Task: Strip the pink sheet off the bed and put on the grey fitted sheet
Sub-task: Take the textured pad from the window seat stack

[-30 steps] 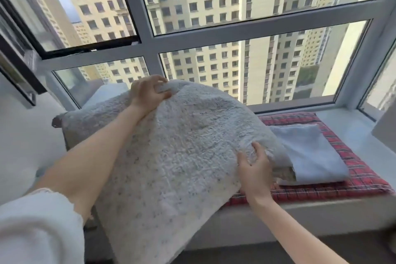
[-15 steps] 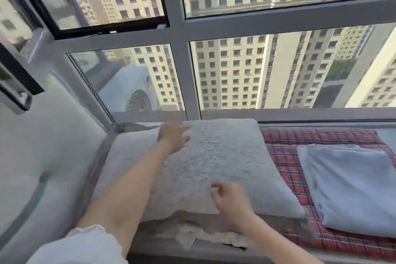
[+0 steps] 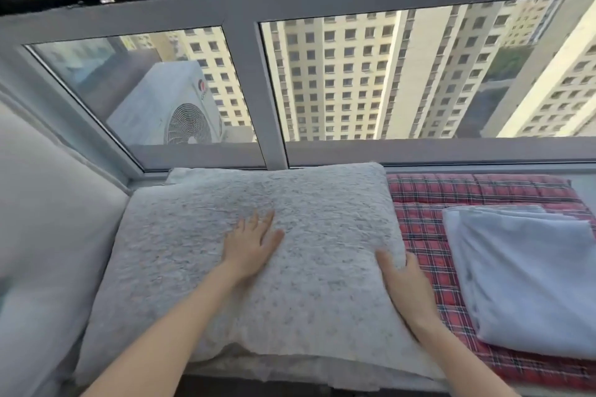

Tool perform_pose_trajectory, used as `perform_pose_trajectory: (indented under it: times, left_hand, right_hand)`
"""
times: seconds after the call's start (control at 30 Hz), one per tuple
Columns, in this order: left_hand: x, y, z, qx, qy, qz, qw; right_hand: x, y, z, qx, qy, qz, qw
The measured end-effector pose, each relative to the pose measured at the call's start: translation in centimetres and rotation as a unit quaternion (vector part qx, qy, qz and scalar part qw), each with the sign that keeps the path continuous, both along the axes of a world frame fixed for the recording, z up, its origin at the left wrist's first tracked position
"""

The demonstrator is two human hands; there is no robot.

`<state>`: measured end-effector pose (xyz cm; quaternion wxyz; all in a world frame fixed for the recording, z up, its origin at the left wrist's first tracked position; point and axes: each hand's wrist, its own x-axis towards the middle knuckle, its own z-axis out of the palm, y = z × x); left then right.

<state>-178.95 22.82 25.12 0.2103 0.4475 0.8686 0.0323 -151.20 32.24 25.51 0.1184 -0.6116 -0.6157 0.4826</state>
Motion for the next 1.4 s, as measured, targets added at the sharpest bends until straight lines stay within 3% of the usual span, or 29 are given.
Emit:
perform_pose_trajectory:
  times: [0.1, 0.2, 0.27, 0.37, 0.47, 0.6, 0.77, 1.0, 1.4]
  left_hand:
    - [0.7, 1.2, 0.7, 0.036, -0.022, -0.035, 0.998]
    - [2.3, 2.6, 0.2, -0.017, 0.023, -0.120, 0.992]
    - [3.8, 3.5, -0.8, -0.019, 0.048, -0.122, 0.991]
    - [6.1, 5.6, -0.5, 0.027, 0.053, -0.121, 0.991]
    - [10.7, 8.4, 0.5, 0.083, 0.081, -0.242, 0.963]
    - [21.8, 11.5, 2.3, 0.170, 0.050, -0.395, 0.901]
    - [39.4, 10.0, 4.7, 0.210, -0.031, -0.585, 0.782]
    - [65.0, 0.9, 6.7, 0.237, -0.110, -0.726, 0.636]
    - [97.5, -15.2, 7.5, 0.204, -0.154, -0.822, 0.509]
  right_hand:
    - [0.9, -2.5, -0.2, 0.044, -0.022, 0.010, 0.999]
    - [1.8, -2.9, -2.7, 0.021, -0.091, 0.024, 0.995]
    - [2.3, -2.7, -3.6, -0.007, -0.101, 0.003, 0.995]
    - [3.6, -2.7, -2.8, 0.046, -0.134, -0.027, 0.990]
    - [6.6, -4.2, -1.2, 0.098, -0.138, -0.082, 0.982]
    - [14.3, -7.5, 0.2, 0.101, -0.136, -0.215, 0.962]
    - [27.8, -15.1, 1.2, 0.099, -0.144, -0.422, 0.889]
    - [46.8, -30.3, 2.7, 0.068, -0.186, -0.604, 0.772]
    - [70.3, -50.5, 2.7, 0.020, -0.221, -0.772, 0.595]
